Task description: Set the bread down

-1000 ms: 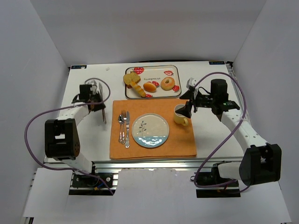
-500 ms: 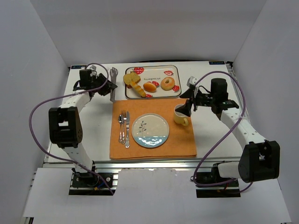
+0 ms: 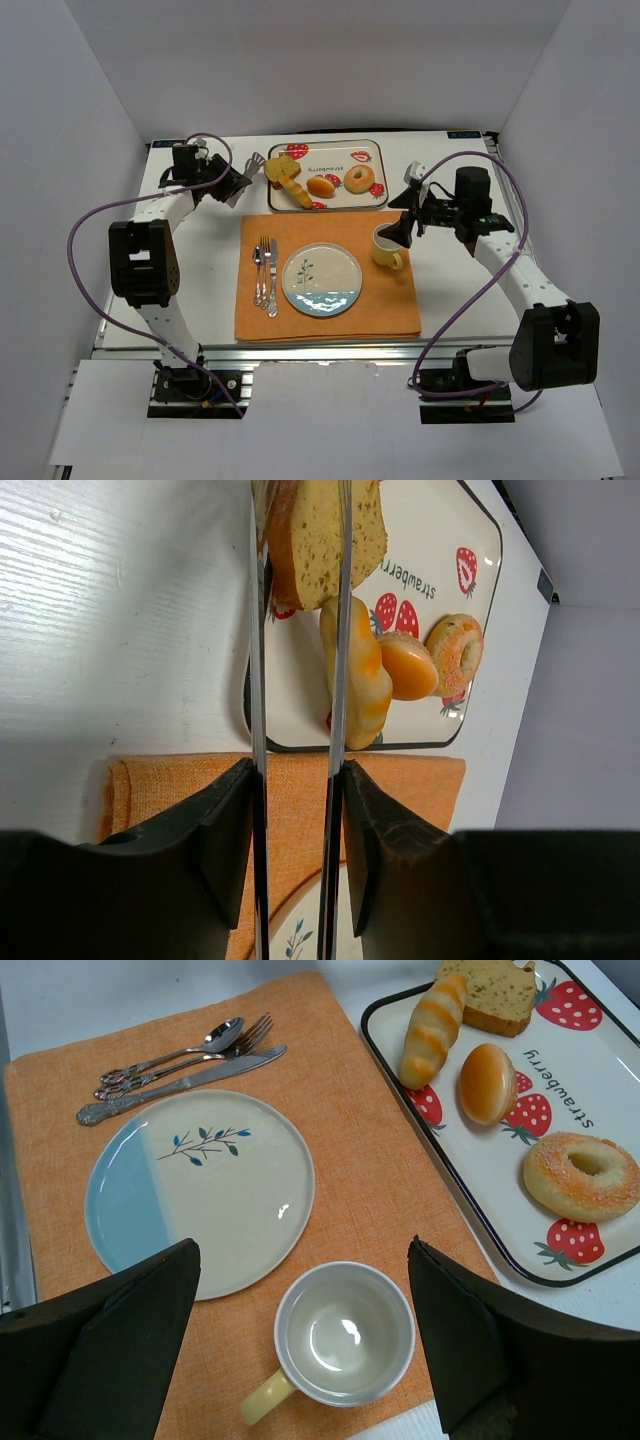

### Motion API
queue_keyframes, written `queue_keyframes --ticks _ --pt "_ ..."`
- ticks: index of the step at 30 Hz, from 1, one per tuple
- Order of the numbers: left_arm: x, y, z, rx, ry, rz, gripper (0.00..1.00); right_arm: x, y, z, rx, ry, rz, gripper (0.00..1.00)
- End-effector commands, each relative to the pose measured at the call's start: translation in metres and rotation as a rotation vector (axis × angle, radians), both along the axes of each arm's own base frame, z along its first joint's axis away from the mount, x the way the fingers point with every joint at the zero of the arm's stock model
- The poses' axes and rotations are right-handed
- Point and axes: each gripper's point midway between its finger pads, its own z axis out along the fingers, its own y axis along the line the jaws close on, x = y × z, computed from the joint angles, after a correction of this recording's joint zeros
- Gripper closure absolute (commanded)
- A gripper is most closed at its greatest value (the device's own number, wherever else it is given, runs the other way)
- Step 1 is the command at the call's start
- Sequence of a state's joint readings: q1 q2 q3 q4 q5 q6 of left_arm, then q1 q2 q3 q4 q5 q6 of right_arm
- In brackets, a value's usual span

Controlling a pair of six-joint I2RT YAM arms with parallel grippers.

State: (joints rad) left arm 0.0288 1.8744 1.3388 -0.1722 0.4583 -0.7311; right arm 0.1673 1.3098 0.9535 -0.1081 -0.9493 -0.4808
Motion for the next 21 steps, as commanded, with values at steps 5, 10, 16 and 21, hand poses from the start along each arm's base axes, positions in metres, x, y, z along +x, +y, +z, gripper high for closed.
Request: queue_keyframes --ticks 5,10,16,21 --pt "0.006 -0.006 0.012 0.018 -0.032 -0.031 0.52 0.000 0.000 0.017 0.029 -0.045 0.020 0.12" --pt "0.006 -0.007 0.005 0.020 -0.010 -0.043 0.52 0.000 0.001 0.016 0.030 -0.043 0.021 0.12" --pt "-0.001 -0.027 -0.006 0.046 0.023 -0.092 0.54 0.000 -0.001 0.017 0.031 -0.047 0.016 0.12" --pt "0.000 -0.027 0.003 0.042 -0.006 -0.092 0.74 0.000 -0.003 0.018 0.030 -0.051 0.011 0.11"
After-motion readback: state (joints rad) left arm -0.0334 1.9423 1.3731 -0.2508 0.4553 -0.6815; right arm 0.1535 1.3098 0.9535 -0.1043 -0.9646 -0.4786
